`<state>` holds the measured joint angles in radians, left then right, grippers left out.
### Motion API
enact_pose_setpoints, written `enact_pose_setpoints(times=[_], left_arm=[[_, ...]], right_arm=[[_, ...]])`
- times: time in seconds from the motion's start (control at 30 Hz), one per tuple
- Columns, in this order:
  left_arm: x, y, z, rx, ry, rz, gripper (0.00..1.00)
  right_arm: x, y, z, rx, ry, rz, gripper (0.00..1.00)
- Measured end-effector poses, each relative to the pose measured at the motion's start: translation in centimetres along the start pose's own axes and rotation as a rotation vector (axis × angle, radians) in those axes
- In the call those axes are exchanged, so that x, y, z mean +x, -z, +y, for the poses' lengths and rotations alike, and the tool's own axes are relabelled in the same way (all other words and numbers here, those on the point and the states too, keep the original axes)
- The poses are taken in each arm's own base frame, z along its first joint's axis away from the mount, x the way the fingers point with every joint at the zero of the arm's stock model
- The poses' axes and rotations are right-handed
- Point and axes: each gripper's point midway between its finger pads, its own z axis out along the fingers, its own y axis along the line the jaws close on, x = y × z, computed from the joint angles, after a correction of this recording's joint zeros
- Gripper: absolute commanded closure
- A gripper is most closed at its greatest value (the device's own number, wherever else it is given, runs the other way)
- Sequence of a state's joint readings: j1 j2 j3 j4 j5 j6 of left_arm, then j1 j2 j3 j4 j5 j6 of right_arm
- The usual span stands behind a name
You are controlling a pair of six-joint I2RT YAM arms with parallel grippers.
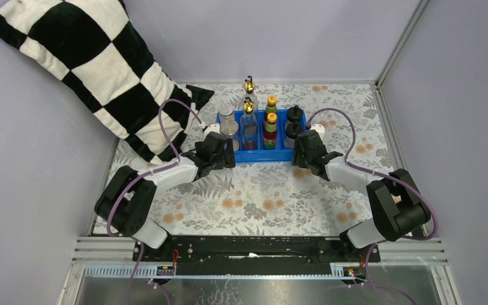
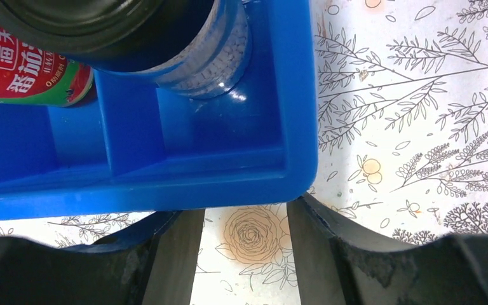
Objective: Organize the condiment bottles
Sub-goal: Move the storage box to the center of the board, then reset both arms
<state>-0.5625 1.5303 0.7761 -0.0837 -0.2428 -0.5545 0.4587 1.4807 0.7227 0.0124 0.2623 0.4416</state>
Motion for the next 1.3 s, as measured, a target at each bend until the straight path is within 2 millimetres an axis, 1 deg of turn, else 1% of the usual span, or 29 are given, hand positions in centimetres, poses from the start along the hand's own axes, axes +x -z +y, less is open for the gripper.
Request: enact_pose_setpoints(times=[0.33,0.47,0.57,0.63,0.7,0.8,0.9,0.93,1.07,1.2,1.23,1.3], left_arm=[[-2.3,-1.9,0.9,-0.018,0.001,-0.011,0.08],[-2.9,-1.9,1.6,-0.028,0.014,-0.024,0.07],[-3.7,-1.0,1.7,-0.028,0.023,-0.052,0.04],[-4.5,0.2,1.6,-0.014,0.036,-0.089,0.02],[-5.3,2.0,1.5,0.010,0.049,-0.130,0.01],[-6.4,5.0,0.9,0.051,0.066,-0.198,0.01],[-6.6,7.9,0.0,0.090,0.058,-0.243,0.01],[-6.6,8.9,-0.6,0.110,0.052,-0.253,0.01],[-5.5,12.0,-3.0,0.198,0.024,-0.252,0.01],[-4.6,15.0,-3.9,0.260,-0.002,-0.233,0.01],[-4.7,15.9,-4.0,0.277,-0.005,-0.232,0.01],[-5.5,18.7,-4.5,0.336,0.001,-0.254,0.01]], right_arm=[[-0.8,-1.4,-0.2,-0.012,-0.022,0.027,0.41],[-0.9,-1.6,-0.3,-0.019,-0.033,0.033,0.39],[-1.0,-1.5,-0.2,-0.028,-0.034,0.035,0.33],[-1.2,-1.1,0.1,-0.044,-0.034,0.032,0.23],[-1.7,-0.3,0.3,-0.061,-0.037,0.018,0.13],[-2.8,1.7,0.7,-0.101,-0.039,-0.021,0.02],[-3.6,4.0,0.8,-0.140,-0.041,-0.059,0.00],[-3.6,4.6,0.8,-0.149,-0.042,-0.064,0.00],[-3.3,7.2,0.5,-0.187,-0.045,-0.082,0.00],[-3.1,10.4,0.4,-0.245,-0.049,-0.117,0.00],[-3.3,11.2,0.4,-0.261,-0.049,-0.133,0.00],[-3.5,12.7,0.4,-0.291,-0.051,-0.163,0.00]])
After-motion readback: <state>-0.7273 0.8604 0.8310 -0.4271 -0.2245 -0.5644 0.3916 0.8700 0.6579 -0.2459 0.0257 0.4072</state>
